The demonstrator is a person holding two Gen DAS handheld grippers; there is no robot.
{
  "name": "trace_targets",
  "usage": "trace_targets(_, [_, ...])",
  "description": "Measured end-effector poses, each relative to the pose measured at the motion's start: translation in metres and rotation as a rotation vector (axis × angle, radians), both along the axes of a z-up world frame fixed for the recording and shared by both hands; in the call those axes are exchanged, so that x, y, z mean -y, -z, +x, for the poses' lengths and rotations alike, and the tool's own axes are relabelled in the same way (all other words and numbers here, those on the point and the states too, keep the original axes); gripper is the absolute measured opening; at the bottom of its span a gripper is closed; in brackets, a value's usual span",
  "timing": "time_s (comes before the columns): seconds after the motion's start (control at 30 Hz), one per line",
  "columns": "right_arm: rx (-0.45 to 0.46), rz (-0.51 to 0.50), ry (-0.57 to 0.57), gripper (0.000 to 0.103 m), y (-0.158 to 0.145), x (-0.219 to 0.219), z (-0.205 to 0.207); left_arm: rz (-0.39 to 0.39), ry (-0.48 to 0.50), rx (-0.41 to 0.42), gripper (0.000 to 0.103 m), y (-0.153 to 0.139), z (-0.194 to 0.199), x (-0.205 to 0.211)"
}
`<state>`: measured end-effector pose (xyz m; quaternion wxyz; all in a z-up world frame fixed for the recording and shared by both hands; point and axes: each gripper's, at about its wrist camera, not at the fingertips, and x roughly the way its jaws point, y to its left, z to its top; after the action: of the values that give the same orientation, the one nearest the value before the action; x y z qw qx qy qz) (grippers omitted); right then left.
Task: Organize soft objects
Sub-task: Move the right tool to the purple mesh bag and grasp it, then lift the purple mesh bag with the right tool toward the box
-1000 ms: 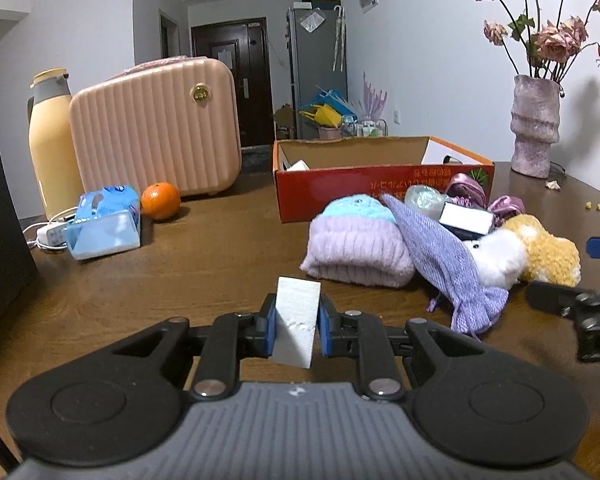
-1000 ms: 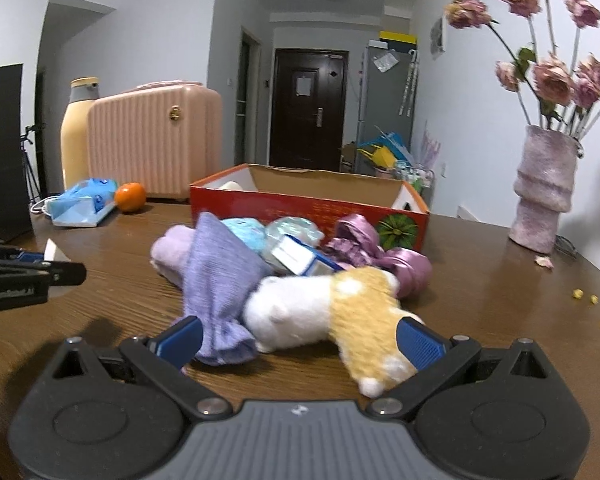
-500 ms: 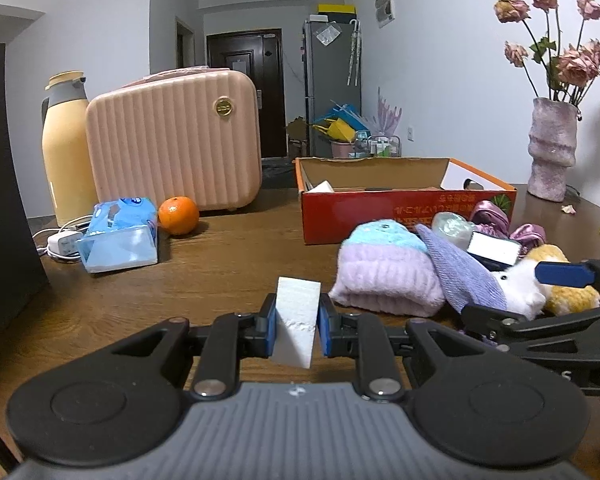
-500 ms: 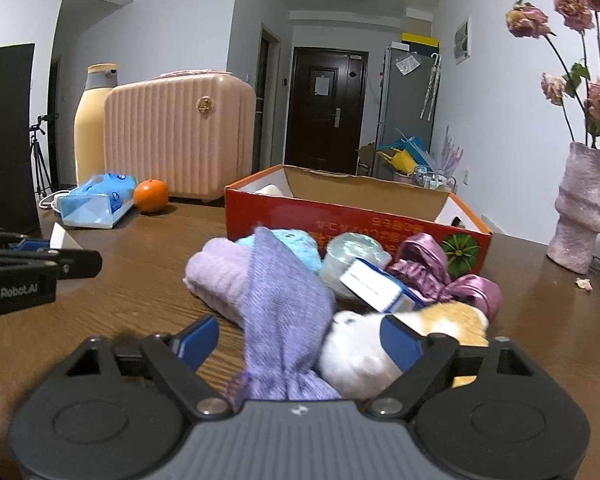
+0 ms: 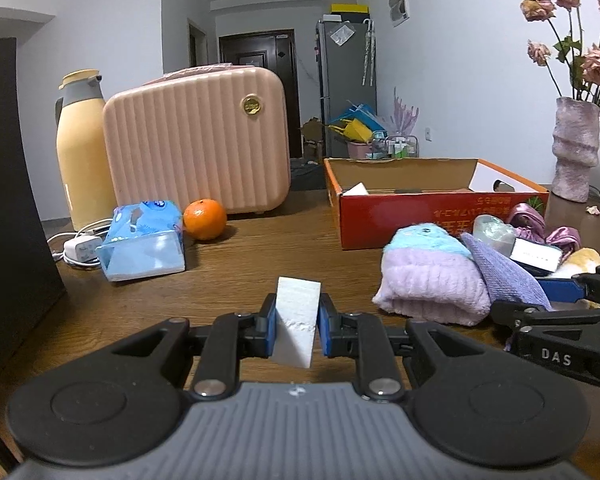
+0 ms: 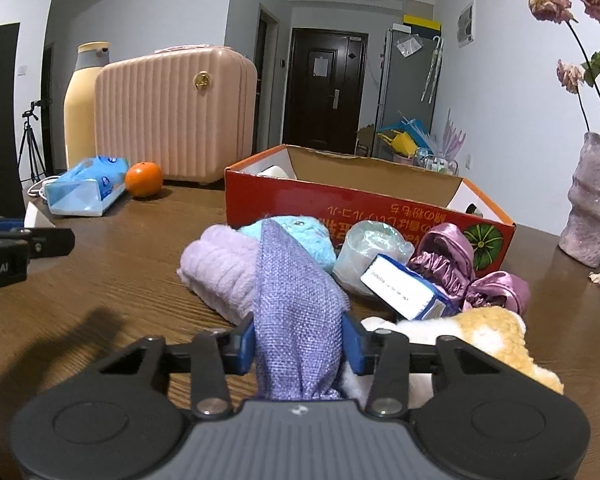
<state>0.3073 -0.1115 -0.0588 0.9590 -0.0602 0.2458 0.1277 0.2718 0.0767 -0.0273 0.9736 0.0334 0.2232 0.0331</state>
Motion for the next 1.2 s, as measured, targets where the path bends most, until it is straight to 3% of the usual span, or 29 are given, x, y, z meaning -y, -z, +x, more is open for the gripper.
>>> trace_targets(0.17, [0.018, 0.017, -0.027, 0.032, -0.001, 0.000, -0.004, -0.006, -0.002, 0.003, 0.021, 0.000, -0.001, -0.003])
trace_targets(0.33, [0.045, 0.029, -0.051, 0.029, -0.005, 0.000, -0.011, -0.001, -0.004, 0.014, 0.021, -0.001, -0.003, 0.000])
trace_targets(0.77, [0.136, 0.081, -0.064, 0.027, -0.024, 0.006, -0.028, 0.004, -0.014, 0.032, 0.021, -0.003, -0.004, 0.002])
trace_targets(1.2, [0.226, 0.149, -0.035, 0.027, -0.049, 0.028, -0.035, -0.048, -0.014, 0.066, 0.021, -0.017, -0.001, 0.019])
